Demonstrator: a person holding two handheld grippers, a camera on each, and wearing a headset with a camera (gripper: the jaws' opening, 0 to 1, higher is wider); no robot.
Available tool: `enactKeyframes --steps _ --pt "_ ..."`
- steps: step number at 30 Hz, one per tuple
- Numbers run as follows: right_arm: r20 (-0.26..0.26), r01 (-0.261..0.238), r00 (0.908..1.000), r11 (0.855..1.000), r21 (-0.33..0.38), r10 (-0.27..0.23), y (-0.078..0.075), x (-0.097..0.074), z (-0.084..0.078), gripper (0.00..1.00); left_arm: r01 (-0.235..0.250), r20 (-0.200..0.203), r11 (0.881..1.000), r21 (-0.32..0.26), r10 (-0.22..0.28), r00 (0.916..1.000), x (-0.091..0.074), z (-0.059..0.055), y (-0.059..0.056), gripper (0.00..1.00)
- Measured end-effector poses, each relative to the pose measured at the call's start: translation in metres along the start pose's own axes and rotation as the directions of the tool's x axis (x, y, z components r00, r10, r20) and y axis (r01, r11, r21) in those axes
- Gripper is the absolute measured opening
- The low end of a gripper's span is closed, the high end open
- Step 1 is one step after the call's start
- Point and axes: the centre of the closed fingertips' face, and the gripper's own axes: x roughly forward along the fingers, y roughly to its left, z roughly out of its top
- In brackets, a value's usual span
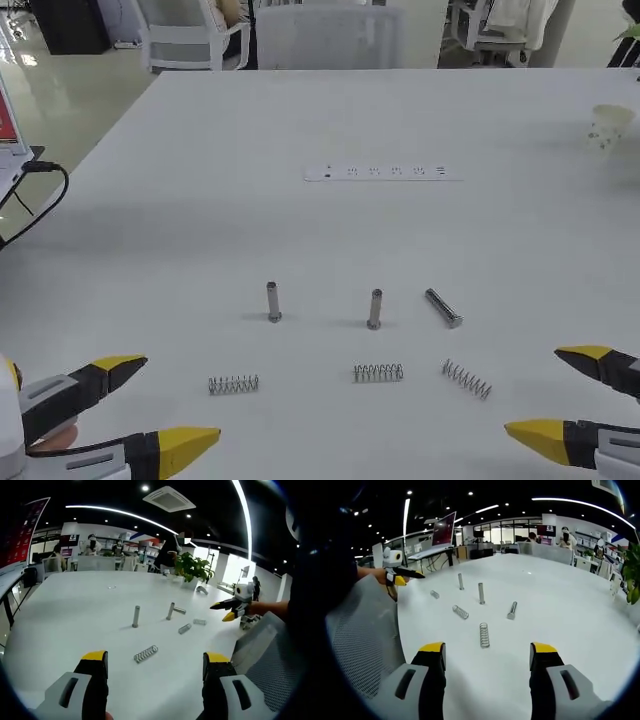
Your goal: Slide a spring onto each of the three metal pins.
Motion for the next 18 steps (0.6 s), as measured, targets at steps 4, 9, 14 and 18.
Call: enactKeyframes --steps 4,9,14,18 --pt "0.003 0.007 1.0000 1.000 -0.002 -0.007 -0.005 0.001 0.004 0.67 0.001 -0.002 1.000 0.003 -0.001 1.0000 0.001 0.001 -0.001 0.74" --pt "0.002 0.013 0.9999 1.000 -0.017 -0.013 -0.012 0.008 0.013 0.66 0.002 0.006 1.000 0.009 -0.002 1.0000 0.002 0.005 -0.001 0.74" --pt "0.005 0.015 0.9999 0.999 -0.033 -0.015 -0.020 0.020 0.026 0.64 -0.006 0.004 1.000 0.012 0.006 1.0000 -0.001 0.004 -0.001 0.74" --pt "-0.009 0.021 0.9997 0.999 -0.046 -0.021 -0.026 0.034 0.036 0.62 -0.015 0.002 1.000 0.008 0.015 0.9999 -0.005 0.002 0.001 0.74"
